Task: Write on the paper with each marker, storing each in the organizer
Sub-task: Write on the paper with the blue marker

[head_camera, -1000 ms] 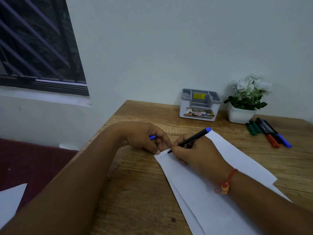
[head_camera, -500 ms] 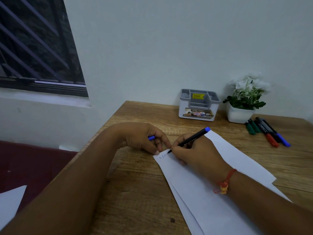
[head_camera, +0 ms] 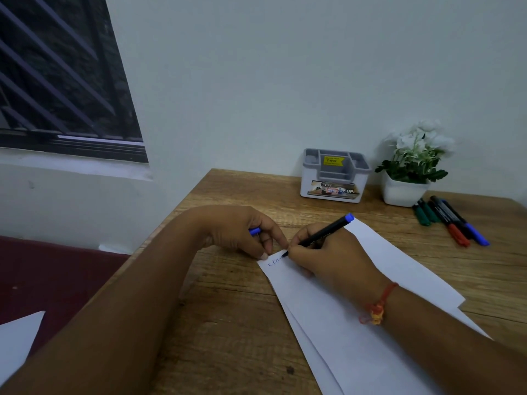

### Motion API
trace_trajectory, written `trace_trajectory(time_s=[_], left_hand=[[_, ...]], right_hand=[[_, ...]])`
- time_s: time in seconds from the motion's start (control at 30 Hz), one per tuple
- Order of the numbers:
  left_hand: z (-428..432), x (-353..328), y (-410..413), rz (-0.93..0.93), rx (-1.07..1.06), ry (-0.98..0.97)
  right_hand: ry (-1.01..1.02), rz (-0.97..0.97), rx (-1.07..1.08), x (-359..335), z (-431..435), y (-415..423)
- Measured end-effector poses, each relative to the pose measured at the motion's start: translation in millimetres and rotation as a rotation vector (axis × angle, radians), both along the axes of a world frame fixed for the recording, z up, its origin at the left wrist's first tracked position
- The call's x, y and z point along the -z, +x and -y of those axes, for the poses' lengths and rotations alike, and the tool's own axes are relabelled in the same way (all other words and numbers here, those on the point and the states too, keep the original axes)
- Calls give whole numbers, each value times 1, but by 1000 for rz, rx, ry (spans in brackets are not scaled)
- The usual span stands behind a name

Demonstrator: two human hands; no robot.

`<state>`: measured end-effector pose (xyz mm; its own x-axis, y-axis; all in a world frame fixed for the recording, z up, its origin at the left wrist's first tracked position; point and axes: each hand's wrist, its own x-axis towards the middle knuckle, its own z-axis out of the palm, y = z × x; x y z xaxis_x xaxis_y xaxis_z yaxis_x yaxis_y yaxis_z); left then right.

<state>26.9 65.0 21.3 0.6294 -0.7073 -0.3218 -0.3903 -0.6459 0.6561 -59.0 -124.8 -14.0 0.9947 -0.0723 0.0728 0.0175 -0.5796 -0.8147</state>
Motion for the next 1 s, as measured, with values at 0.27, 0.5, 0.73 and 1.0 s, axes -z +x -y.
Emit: trace_trajectory(time_s=[0.27,0.5,0.73,1.0], left_hand=[[1,-1,0,-2,-4,1],[1,-1,-1,2,0,-3],[1,-2,-3,-9,-8,-8],[0,0,-2,-18,-15,-27]], right_hand=[[-23,4,-12,-3,-1,-3],[-3,7,-17,-1,-1,0],[-2,8,8,1,-1,0],[35,2,13,0,0,-1]])
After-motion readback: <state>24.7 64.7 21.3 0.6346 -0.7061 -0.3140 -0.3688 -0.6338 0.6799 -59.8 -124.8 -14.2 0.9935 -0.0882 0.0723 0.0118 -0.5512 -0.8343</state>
